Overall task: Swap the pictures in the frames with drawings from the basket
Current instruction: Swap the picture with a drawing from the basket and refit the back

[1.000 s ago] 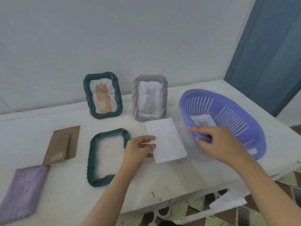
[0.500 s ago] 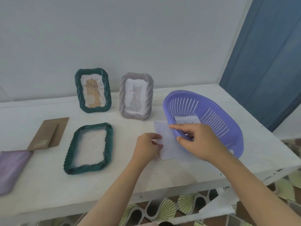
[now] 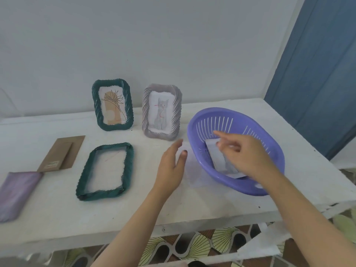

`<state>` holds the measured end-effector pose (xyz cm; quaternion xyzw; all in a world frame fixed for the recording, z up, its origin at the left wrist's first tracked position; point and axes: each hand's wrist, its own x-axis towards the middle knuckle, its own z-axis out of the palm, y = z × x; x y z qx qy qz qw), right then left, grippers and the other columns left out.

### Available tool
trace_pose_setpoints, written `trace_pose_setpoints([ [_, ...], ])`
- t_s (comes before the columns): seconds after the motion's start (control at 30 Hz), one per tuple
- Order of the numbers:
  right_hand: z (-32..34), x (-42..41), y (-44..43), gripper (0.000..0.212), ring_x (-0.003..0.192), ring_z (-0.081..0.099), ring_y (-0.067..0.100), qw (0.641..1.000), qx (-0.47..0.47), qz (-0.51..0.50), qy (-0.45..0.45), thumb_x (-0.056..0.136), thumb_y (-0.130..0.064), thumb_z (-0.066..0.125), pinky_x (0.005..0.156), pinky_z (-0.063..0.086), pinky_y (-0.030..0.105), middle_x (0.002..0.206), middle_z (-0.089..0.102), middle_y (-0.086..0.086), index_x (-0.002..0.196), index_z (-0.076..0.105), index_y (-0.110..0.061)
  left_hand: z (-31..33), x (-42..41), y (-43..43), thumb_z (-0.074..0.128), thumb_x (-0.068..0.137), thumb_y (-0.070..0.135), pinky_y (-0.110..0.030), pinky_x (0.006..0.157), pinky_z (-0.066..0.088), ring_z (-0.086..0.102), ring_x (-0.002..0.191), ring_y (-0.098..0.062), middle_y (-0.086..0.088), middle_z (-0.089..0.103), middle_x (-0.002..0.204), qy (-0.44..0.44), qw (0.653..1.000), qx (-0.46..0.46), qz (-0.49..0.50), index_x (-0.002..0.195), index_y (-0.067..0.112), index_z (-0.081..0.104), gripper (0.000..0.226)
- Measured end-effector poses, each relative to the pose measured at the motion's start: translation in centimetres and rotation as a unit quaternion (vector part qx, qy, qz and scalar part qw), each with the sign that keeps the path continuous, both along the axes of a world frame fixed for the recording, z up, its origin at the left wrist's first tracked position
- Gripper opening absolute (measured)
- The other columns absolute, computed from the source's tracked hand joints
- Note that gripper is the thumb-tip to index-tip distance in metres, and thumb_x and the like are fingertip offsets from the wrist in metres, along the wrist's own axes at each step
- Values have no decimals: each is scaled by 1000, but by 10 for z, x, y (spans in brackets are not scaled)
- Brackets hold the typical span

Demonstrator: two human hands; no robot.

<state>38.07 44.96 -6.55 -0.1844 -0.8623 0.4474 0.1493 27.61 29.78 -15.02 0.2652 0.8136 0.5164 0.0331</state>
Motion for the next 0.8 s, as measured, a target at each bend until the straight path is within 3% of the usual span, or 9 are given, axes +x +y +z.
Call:
trace_pose_setpoints([
  [0.1, 0, -9, 34, 34, 104, 57, 13, 985, 108, -65, -118, 88, -28, 58, 81, 41, 24, 119, 62, -2, 122, 59, -26, 17, 8, 2, 52, 87, 45, -7, 96, 33, 41, 121, 10, 30, 45, 129, -52, 994, 69, -73, 127, 47, 37, 43],
  [0.17, -5, -13, 47, 43, 109, 55, 22, 958, 157, -59, -234, 85, -28, 62, 78, 43, 28, 127, 58, 3, 127, 53, -22, 20, 8, 4, 62, 80, 49, -6, 93, 32, 38, 123, 11, 29, 44, 133, -45, 993, 59, -92, 132, 43, 37, 59],
  [0.27, -13, -16, 51, 52, 102, 57, 26, 925, 191, -36, -325, 77, -22, 68, 73, 43, 29, 117, 61, 6, 125, 49, -18, 19, 3, 7, 68, 72, 50, -15, 96, 29, 39, 126, 1, 19, 44, 138, -27, 996, 30, -79, 136, 31, 40, 73],
  [0.4, -22, -21, 50, 62, 88, 56, 27, 908, 211, -39, -360, 73, -11, 69, 63, 44, 30, 101, 58, 8, 127, 38, -15, 21, 0, 7, 66, 64, 56, -18, 98, 29, 38, 126, -1, 17, 43, 139, -15, 997, 17, -77, 133, 30, 42, 78],
  [0.5, -24, -21, 51, 43, 74, 49, 23, 914, 225, -66, -332, 78, -3, 59, 49, 34, 27, 91, 52, 7, 116, 40, -10, 22, 0, 7, 67, 63, 55, -19, 99, 31, 39, 125, 0, 18, 43, 138, -23, 996, 20, -80, 134, 31, 42, 78],
  [0.63, -23, -18, 56, 30, 62, 43, 16, 928, 215, -91, -289, 81, -1, 53, 46, 30, 27, 74, 44, 2, 109, 44, -7, 22, 0, 7, 68, 64, 54, -20, 98, 33, 40, 122, -1, 17, 44, 135, -34, 996, 24, -80, 131, 34, 42, 75],
  [0.7, -21, -17, 54, 34, 62, 44, 16, 931, 195, -85, -297, 80, -8, 59, 46, 29, 27, 72, 43, 1, 109, 42, -8, 22, -1, 7, 68, 64, 54, -20, 96, 34, 42, 120, -1, 19, 45, 132, -40, 996, 24, -81, 131, 35, 42, 74],
  [0.8, -18, -16, 46, 59, 71, 51, 22, 914, 172, -57, -362, 70, -21, 77, 46, 34, 26, 76, 45, 1, 111, 36, -10, 21, -2, 8, 71, 68, 48, -22, 96, 35, 43, 119, -3, 17, 47, 132, -52, 995, 25, -87, 133, 31, 42, 73],
])
